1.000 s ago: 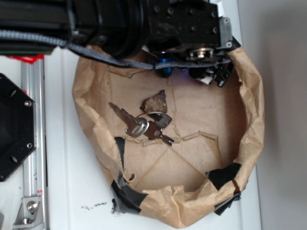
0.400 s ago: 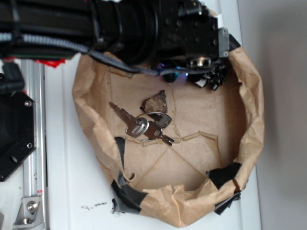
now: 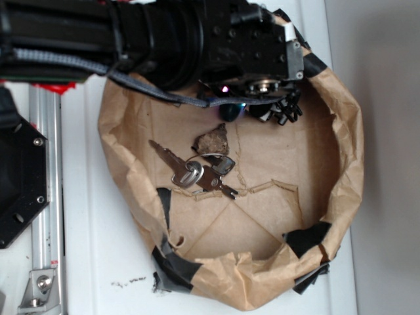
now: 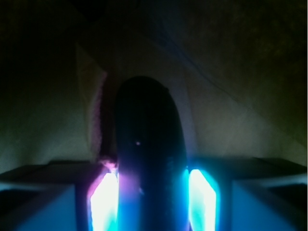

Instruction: Grab the plastic pickle.

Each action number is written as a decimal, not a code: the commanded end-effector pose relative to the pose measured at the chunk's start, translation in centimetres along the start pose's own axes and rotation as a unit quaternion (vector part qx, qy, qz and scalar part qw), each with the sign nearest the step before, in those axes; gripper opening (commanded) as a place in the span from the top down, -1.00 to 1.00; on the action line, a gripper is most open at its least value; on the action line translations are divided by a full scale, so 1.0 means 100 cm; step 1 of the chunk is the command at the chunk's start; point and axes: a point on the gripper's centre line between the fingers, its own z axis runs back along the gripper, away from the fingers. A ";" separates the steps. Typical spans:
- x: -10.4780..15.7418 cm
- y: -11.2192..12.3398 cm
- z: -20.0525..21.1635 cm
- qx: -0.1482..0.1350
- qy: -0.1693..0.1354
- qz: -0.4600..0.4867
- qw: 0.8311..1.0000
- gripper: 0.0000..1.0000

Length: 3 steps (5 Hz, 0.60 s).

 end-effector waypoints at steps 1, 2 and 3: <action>0.009 0.015 0.030 -0.081 0.004 -0.106 0.991 1.00; -0.006 -0.001 0.068 -0.094 -0.031 -0.228 0.969 1.00; -0.011 -0.012 0.105 -0.110 -0.041 -0.346 0.931 1.00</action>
